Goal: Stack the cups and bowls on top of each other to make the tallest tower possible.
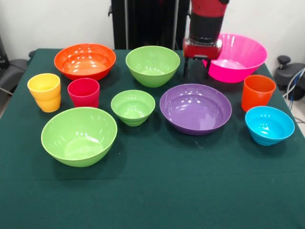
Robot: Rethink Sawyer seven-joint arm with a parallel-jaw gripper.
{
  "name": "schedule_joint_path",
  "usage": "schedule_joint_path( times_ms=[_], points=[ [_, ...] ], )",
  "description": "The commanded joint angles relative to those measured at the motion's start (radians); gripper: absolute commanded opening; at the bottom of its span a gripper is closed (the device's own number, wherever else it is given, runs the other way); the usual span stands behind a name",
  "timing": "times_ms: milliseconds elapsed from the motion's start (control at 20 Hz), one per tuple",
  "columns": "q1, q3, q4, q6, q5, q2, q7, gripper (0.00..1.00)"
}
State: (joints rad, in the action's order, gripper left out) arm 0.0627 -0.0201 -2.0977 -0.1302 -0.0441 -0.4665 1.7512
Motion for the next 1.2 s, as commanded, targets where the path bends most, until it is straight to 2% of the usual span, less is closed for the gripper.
schedule_joint_path(
  times_ms=[50, 150, 350, 500, 900, 1150, 1200],
  points=[
    [0.027, 0.033, 0.098, -0.041, 0.066, 0.134, 0.101, 1.00],
    [0.009, 0.015, 0.101, -0.014, 0.078, 0.122, 0.076, 1.00],
    [0.039, 0.043, 0.077, 0.014, 0.109, 0.078, 0.075, 1.00],
    [0.047, 0.046, 0.083, 0.021, 0.127, 0.080, 0.074, 1.00],
    [0.005, -0.001, 0.091, 0.007, 0.126, 0.061, 0.096, 1.00],
    [0.037, 0.036, 0.066, 0.003, 0.127, 0.027, 0.123, 1.00],
    [0.028, 0.028, 0.047, 0.005, 0.102, 0.004, 0.150, 1.00]
  ],
)
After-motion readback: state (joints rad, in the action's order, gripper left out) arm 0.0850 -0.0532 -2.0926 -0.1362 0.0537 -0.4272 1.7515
